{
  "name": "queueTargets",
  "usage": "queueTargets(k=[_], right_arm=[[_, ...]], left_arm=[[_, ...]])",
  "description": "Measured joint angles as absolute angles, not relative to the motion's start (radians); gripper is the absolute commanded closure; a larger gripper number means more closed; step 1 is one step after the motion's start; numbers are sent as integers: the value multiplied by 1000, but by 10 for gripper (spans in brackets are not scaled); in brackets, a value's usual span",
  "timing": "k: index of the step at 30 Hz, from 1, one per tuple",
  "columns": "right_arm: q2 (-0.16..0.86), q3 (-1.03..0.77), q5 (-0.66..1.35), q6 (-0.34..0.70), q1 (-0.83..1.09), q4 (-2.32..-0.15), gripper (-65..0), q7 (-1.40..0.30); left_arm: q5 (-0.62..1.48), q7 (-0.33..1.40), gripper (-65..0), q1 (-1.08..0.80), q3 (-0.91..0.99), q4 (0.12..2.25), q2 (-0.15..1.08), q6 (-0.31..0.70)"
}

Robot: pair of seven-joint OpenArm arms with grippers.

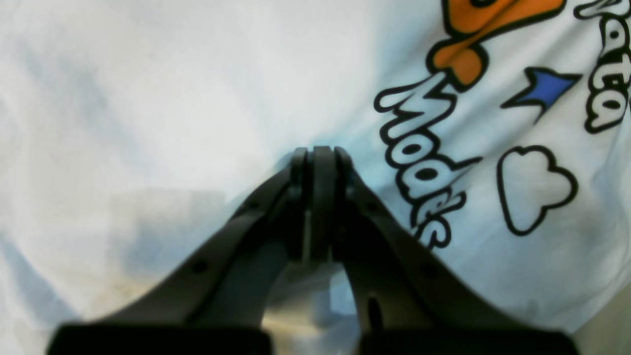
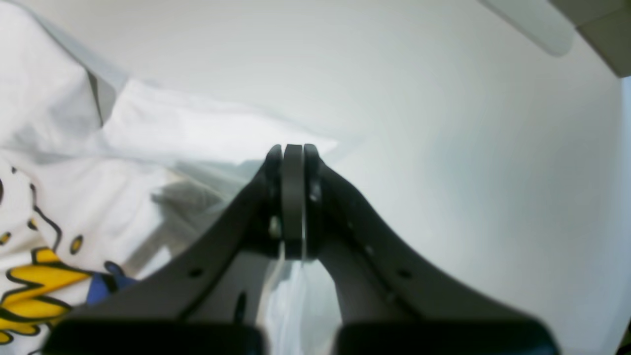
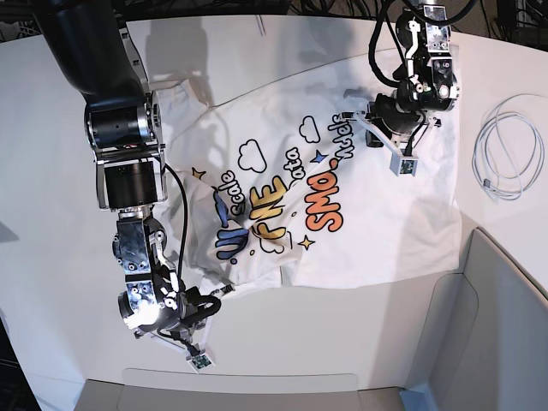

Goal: Layout the t-shirt on the table in an organized manner, then fold the t-shirt properly
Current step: 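Pull the shirt fabric with the right gripper away from the left gripper, then grasp the shirt shoulder with the right gripper and drag it to spread the shirt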

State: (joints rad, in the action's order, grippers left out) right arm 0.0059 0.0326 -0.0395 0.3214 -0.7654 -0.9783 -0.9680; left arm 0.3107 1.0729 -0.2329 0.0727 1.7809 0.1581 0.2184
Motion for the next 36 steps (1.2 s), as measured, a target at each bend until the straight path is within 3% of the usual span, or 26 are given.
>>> queueTargets(k=[16, 21, 28, 33, 36], right_arm=[[7, 33, -39, 314, -895, -437, -61, -746], [3, 33, -41, 196, -950, -258, -74, -607], [6, 33, -195, -31, -934, -176, -102, -303], [6, 25, -228, -46, -928, -177, -100, -162], [5, 22, -224, -36, -923, -202, -100, -163]], left_arm=[[311, 1073, -34, -235, 73, 1781, 158, 218], [310, 1072, -34, -241, 73, 1786, 158, 226], [288, 1075, -34, -314, 73, 1842, 161, 379], [298, 1058, -34, -346, 72, 1851, 186, 440], [326, 1056, -34, -343, 75, 1829, 231, 458]])
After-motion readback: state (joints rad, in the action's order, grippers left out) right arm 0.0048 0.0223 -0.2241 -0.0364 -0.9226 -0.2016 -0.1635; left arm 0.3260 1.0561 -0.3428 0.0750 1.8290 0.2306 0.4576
